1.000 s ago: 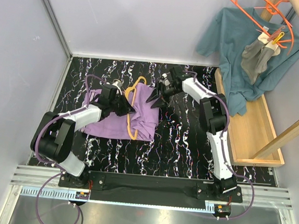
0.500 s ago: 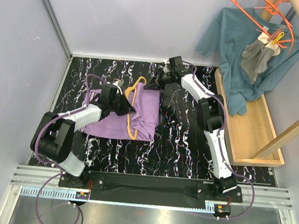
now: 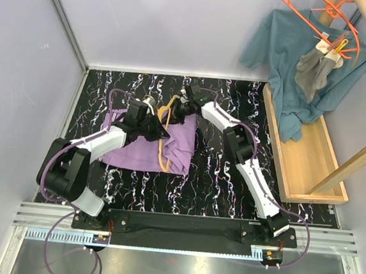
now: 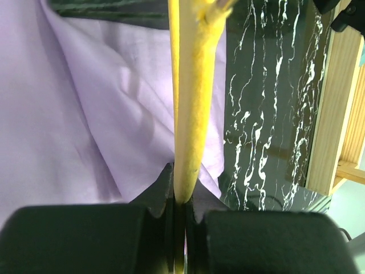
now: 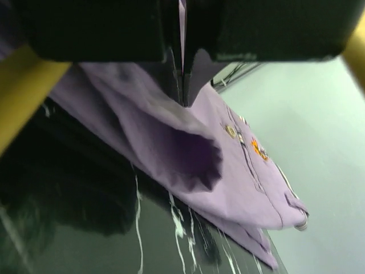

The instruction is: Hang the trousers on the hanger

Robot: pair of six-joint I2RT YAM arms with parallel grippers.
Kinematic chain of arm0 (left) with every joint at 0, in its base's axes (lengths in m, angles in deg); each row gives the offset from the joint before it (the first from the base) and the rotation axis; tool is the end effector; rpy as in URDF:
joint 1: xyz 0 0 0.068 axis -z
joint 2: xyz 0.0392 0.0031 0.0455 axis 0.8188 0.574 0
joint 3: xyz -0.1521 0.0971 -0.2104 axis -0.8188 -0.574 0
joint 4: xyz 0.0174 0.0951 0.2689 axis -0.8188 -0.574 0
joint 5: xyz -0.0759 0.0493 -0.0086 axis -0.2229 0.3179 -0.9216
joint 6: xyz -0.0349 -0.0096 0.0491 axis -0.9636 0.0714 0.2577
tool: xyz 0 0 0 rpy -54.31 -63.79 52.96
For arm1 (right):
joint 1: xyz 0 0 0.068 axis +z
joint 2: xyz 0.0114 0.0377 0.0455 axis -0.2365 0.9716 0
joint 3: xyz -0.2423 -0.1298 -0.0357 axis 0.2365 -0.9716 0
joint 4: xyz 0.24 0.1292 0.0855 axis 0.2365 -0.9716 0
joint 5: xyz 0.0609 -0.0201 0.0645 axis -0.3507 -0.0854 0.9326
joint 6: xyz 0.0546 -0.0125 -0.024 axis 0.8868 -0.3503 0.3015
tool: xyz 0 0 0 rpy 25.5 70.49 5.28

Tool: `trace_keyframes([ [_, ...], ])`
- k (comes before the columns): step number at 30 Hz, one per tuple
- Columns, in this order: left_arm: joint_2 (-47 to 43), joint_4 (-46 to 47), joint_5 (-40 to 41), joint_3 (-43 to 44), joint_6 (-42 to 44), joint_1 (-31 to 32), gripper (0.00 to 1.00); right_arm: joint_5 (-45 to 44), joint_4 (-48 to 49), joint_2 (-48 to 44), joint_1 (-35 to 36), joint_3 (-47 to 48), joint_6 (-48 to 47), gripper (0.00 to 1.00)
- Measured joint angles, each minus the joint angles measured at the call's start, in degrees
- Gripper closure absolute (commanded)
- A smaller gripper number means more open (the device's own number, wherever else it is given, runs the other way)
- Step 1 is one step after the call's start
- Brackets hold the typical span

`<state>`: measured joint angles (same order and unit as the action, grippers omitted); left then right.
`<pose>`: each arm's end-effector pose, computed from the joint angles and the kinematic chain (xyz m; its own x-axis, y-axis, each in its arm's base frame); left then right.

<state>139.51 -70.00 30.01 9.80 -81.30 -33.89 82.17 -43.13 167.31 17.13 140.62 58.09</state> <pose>0.3185 -0.1381 0.1829 -0.8425 -0.3559 -0.4043 -0.0076 0.7584 -0.6517 0.5103 0.3442 0.0866 -0.9963 0.0322 0.0800 0.0854 0.4937 0.8654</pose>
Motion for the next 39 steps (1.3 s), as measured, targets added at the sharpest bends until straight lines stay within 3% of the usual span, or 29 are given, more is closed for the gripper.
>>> trace_keyframes([
  [15,-0.74,-1.38,-0.39,0.0,0.07,-0.07,1.0,1.95,-2.19,-22.12,-7.61,-26.05,-8.07,0.92],
  [21,-0.72,-1.51,-0.85,0.2,0.07,-0.37,1.0,3.65,-1.25,-30.73,-6.19,-37.24,-11.69,0.93],
  [26,-0.72,-1.84,-1.33,1.22,0.02,-0.39,1.0,4.35,0.52,-31.3,-2.99,-41.77,-12.07,0.94],
  [33,-0.74,-2.73,-1.31,2.54,0.04,-1.05,1.0,4.35,3.34,-28.98,3.32,-40.48,-10.86,0.94],
  [39,-0.74,-3.58,-1.51,2.4,-0.31,-0.74,1.0,6.91,10.82,-28.39,4.26,-46.31,-6.71,0.9],
])
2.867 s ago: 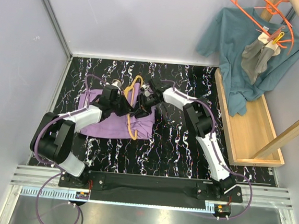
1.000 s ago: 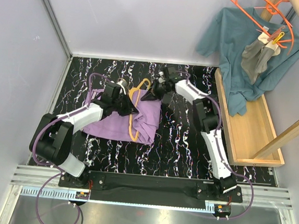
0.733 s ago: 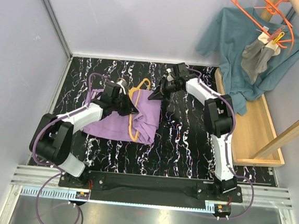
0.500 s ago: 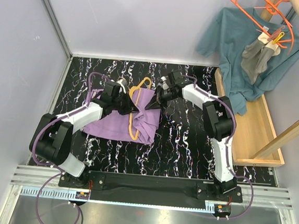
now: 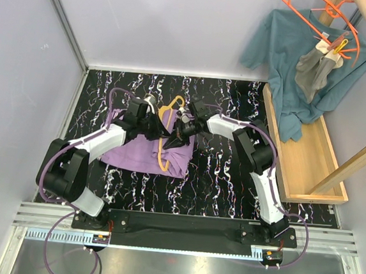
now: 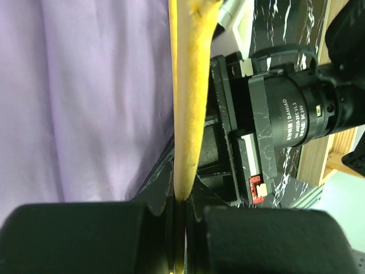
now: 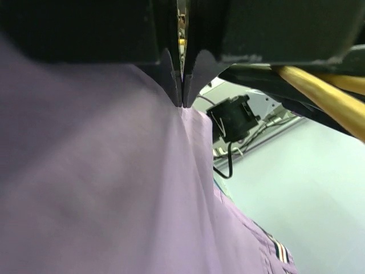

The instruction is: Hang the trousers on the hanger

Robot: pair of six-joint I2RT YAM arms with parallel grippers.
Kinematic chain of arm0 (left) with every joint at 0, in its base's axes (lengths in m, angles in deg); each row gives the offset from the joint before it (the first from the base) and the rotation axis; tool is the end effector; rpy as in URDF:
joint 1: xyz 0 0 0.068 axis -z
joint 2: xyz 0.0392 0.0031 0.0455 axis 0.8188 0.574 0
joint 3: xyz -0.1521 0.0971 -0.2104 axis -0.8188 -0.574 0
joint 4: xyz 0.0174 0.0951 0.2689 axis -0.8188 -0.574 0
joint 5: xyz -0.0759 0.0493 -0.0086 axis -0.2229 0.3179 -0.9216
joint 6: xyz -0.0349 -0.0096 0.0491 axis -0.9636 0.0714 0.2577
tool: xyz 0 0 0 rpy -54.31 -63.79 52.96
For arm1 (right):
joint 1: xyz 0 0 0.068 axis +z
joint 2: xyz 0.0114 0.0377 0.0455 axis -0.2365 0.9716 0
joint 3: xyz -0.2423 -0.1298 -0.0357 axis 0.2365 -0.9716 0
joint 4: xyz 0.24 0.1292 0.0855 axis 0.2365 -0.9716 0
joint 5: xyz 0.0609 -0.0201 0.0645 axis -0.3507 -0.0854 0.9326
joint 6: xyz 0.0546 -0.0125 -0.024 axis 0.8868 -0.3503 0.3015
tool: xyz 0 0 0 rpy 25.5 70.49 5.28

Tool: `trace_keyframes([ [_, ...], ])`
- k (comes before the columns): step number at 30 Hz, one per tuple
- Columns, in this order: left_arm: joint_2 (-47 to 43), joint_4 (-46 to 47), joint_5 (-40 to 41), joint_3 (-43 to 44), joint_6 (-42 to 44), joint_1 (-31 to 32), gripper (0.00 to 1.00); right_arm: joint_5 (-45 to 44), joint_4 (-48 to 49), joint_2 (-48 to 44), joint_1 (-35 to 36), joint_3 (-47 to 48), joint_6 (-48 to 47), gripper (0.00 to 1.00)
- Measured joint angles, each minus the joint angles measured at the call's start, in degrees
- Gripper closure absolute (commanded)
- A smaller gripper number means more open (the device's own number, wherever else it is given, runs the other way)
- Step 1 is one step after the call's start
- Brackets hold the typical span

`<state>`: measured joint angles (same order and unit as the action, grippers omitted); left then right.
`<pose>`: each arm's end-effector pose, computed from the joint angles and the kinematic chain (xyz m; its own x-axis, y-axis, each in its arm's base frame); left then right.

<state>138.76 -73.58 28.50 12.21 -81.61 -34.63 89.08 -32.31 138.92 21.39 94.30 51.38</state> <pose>0.3216 -0.1357 0.1964 -0.8500 -0.3601 -0.3845 -0.0160 0.7473 -0.6643 0.3885 0.3187 0.1085 -0.9760 -0.1733 0.1317 0.0323 0.4830 0.8750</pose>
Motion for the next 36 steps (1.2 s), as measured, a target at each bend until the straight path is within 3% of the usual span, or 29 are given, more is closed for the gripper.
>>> trace_keyframes([
  [9,0.0,-0.07,0.02,-0.2,-0.2,0.46,1.0,1.86,-5.99,1.36,0.11,3.56,-5.92,0.87],
  [13,-0.02,-0.17,0.13,-0.2,0.07,0.44,1.0,-0.31,-7.56,-0.92,-1.05,2.54,-4.72,0.67],
  [17,-0.26,2.78,-0.96,-0.15,0.02,0.66,1.0,-4.79,-13.88,-3.45,-2.99,4.33,-6.27,0.56],
  [23,-0.68,4.26,-1.05,0.26,1.33,0.63,1.0,-10.95,-22.4,-4.2,-4.48,9.77,-9.53,0.47],
  [30,-0.7,0.09,-0.68,0.24,3.08,0.22,1.0,-17.35,-25.7,-4.26,-8.63,16.5,-9.07,0.44],
  [36,-0.7,-0.04,-0.68,0.24,3.78,0.22,1.0,-17.03,-19.65,-4.26,-9.77,16.85,-1.49,0.45],
])
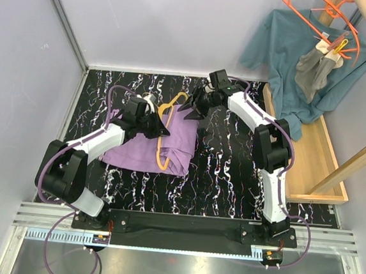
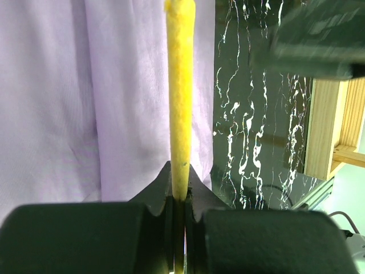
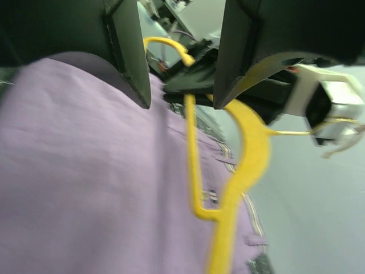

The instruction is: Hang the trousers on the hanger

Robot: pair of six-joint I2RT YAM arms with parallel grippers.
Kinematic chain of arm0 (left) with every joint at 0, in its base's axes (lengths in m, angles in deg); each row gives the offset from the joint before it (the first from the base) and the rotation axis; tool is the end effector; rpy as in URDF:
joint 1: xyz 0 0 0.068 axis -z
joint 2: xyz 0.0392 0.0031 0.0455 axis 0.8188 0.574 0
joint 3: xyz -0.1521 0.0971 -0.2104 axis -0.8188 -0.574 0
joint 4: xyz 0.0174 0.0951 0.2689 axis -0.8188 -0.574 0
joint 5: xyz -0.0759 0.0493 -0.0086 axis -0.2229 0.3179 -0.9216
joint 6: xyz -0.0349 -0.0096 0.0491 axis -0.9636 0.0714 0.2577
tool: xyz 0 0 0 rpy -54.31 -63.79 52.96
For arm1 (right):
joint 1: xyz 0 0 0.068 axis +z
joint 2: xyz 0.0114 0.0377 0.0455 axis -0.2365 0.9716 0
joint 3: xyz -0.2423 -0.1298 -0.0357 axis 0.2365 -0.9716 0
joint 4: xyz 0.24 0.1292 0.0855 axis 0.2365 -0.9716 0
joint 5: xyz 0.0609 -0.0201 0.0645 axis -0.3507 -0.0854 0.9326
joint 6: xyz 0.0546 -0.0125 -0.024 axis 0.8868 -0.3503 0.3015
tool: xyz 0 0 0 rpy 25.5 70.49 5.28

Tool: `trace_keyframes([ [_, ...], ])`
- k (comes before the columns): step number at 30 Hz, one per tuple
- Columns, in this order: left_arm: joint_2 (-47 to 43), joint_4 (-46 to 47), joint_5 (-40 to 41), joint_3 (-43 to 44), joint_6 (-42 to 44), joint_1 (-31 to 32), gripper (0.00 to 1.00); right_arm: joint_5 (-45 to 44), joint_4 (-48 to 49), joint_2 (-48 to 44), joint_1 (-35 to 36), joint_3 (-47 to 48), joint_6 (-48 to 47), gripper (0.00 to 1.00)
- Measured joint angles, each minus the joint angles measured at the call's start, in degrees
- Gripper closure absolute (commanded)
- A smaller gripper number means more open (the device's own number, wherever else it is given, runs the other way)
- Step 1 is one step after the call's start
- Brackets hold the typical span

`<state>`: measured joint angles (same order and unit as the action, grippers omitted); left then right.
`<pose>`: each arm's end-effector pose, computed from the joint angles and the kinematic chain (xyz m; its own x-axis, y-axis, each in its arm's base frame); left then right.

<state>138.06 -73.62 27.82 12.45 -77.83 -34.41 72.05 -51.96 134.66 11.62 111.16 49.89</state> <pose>0.3204 -0.1372 0.2019 -0.8479 -0.3050 -0.4336 0.0573 0.7604 -0.6469 0.4594 0.2486 0.2121 -0.9865 0.1605 -0.0330 0.0767 0.6302 0.7726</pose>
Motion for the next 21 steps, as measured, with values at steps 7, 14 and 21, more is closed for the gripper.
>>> trace_keyframes([
  [7,0.0,-0.02,0.0,0.0,1.29,0.0,1.0,1.55,10.73,0.02,0.63,-0.02,19.37,0.42],
  [14,0.0,-1.18,0.02,0.28,3.96,0.0,1.0,1.22,11.15,1.81,1.9,4.11,31.76,0.34],
  [21,0.0,-1.97,0.0,0.96,5.55,0.0,1.0,-0.26,8.9,2.82,4.81,5.33,36.72,0.32],
])
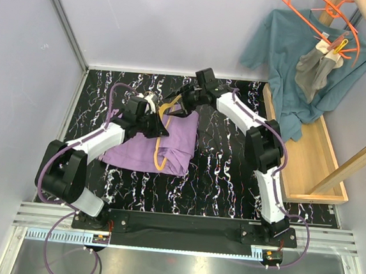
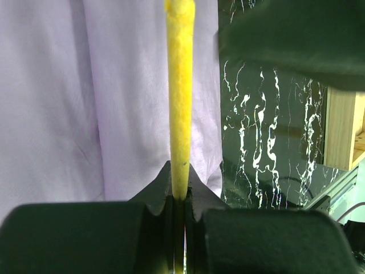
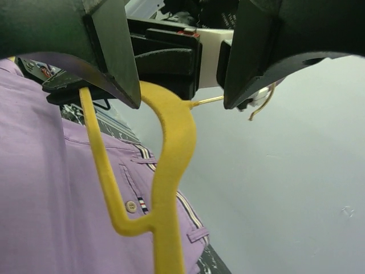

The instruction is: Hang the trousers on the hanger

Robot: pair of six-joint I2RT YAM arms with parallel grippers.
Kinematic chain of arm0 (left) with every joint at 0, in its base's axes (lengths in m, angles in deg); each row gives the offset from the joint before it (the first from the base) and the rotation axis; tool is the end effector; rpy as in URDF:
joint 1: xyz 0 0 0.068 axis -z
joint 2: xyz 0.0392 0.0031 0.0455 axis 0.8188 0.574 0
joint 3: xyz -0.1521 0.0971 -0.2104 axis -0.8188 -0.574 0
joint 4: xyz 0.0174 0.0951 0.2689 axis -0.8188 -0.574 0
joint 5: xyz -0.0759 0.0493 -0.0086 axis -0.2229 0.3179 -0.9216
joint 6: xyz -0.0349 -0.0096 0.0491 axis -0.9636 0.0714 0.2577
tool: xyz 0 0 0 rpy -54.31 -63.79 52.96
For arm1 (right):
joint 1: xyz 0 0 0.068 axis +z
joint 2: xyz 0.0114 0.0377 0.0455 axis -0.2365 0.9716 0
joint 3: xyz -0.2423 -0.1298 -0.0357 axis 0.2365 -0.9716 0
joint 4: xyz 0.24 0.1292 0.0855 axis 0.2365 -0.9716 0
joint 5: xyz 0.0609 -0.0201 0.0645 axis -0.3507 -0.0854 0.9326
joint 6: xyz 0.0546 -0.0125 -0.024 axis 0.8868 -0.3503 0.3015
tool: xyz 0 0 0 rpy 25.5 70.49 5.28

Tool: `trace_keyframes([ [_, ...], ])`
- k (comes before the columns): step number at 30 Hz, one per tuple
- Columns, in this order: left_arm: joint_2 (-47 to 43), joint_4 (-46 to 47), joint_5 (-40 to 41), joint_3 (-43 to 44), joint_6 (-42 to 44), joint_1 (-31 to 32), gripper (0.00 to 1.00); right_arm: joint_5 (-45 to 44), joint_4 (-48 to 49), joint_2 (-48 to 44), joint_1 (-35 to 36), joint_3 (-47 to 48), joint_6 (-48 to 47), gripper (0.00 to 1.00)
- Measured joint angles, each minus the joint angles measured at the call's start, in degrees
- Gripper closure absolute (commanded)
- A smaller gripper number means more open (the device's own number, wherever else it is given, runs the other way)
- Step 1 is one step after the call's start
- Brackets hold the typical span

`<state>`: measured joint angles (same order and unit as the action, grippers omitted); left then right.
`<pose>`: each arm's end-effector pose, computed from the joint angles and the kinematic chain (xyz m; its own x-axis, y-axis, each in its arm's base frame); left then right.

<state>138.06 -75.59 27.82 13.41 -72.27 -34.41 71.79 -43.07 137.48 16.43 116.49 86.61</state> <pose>0.3207 -0.1373 0.2047 -0.8464 -0.2268 -0.4818 0.1293 0.7901 -0.5992 0.4610 0.3000 0.2304 -0.8505 0.4062 0.3341 0.4925 0.3919 0.7771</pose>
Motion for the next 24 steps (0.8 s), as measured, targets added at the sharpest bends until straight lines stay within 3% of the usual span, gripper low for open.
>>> trace_keyframes([
  [7,0.0,-0.46,-0.02,0.07,0.66,0.02,1.0,-1.53,-2.08,1.6,1.73,0.79,0.81,0.36],
  [14,0.02,-2.14,0.0,0.17,2.01,0.02,0.99,-2.38,-2.25,4.94,2.12,3.21,2.56,0.59],
  [16,0.02,-2.8,-0.02,0.17,2.4,0.07,0.9,-2.62,-1.7,5.07,2.27,3.21,3.32,0.75],
  [17,0.02,-2.93,0.02,0.17,2.64,0.07,0.76,-2.89,-1.44,5.07,2.34,3.13,3.39,0.78],
  [18,0.0,-2.95,0.04,0.22,2.91,0.07,0.7,-3.52,-0.98,5.07,2.38,2.99,3.41,0.85],
  [20,-0.04,-2.69,0.17,0.48,3.28,-0.09,0.59,-3.74,0.31,5.09,2.43,2.19,4.9,0.88],
  [21,-0.11,-2.62,0.2,0.5,3.52,-0.07,0.44,-3.85,0.81,5.09,2.47,1.84,5.46,0.89],
  [24,-0.72,-2.78,0.31,0.5,4.15,-0.02,0.24,-4.37,1.33,5.14,2.58,1.22,6.38,0.91],
])
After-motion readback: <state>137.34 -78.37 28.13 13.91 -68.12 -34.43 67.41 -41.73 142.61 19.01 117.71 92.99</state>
